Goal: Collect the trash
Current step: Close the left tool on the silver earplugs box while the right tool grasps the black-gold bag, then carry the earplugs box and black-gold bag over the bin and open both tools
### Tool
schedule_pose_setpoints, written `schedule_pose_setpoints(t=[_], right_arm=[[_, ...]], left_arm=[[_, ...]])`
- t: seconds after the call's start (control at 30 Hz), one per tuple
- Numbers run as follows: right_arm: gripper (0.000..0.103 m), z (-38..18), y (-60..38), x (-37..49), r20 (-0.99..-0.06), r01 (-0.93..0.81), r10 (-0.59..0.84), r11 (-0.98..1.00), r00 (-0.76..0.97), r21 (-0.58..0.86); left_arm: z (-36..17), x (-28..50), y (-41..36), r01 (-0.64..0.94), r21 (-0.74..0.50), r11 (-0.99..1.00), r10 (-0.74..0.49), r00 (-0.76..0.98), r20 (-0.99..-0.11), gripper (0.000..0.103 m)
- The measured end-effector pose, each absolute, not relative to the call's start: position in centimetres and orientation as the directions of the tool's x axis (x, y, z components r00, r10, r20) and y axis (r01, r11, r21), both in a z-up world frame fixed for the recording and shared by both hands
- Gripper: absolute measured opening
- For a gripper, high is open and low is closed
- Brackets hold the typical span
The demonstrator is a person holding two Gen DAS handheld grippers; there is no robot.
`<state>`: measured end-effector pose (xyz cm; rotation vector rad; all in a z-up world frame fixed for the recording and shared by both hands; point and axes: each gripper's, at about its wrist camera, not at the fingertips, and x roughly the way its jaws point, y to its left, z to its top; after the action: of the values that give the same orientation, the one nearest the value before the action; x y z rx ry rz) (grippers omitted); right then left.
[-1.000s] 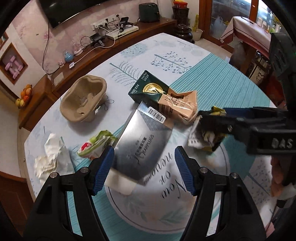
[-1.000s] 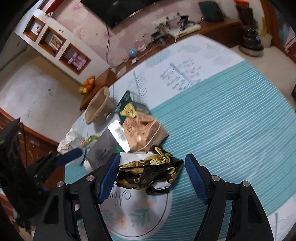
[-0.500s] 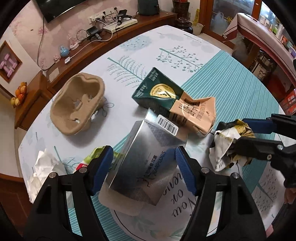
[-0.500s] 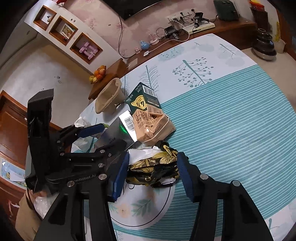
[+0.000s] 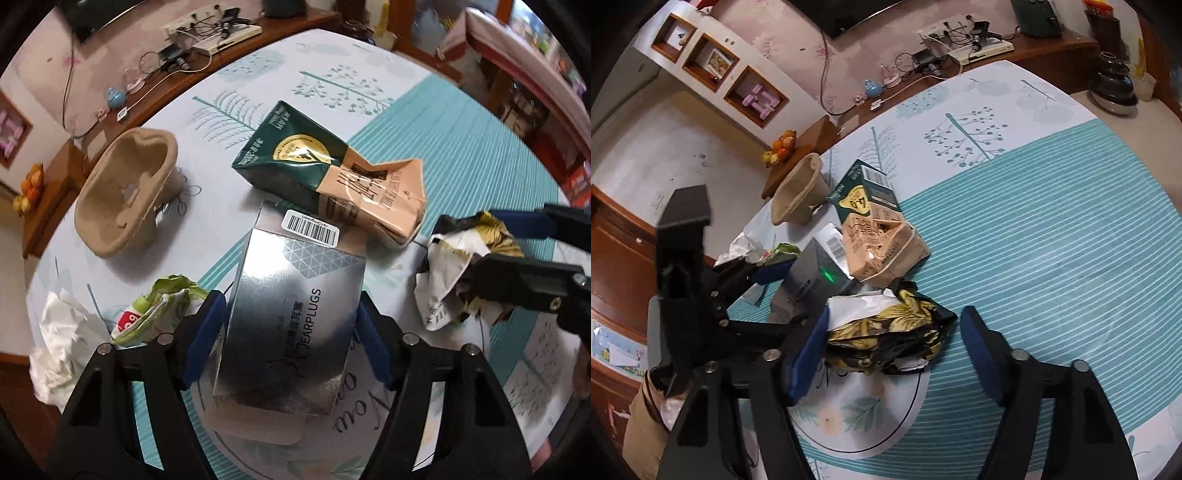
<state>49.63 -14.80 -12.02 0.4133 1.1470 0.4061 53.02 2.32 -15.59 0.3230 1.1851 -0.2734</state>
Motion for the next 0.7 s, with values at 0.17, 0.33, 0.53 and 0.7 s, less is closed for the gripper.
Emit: schedule_pose_setpoints(t=[0.17,0.33,0.53,0.7], right_arm=[[0.079,-13.2,-14.7,50.1,-0.769,-0.060,0.545,0.826,0.333,0.560],[0.075,-13.4,-13.5,50.0,-0.770,-0.066,0.539,0.831,0.342,0.553],[0.071,-13.0,-13.5,48.2,-0.767,-0.069,0.531,0.835,0.360,0.546],[0.071,-11.7,-15.1,44.3,-0.748,-0.059,0.536,0.826,0.391,0.561]], left_arm=[[-15.6,51.7,3.3,0.334,0.070,0.940,-0.065,0.378,-0.923,0.063],[-15.5,50.0,3.9,0.299,0.036,0.954,-0.083,0.376,-0.923,0.063],[-14.9,47.2,4.8,0.230,-0.001,0.973,-0.092,0.385,-0.918,0.062],[-13.3,43.1,5.2,0.181,-0.041,0.983,-0.111,0.395,-0.912,0.062]])
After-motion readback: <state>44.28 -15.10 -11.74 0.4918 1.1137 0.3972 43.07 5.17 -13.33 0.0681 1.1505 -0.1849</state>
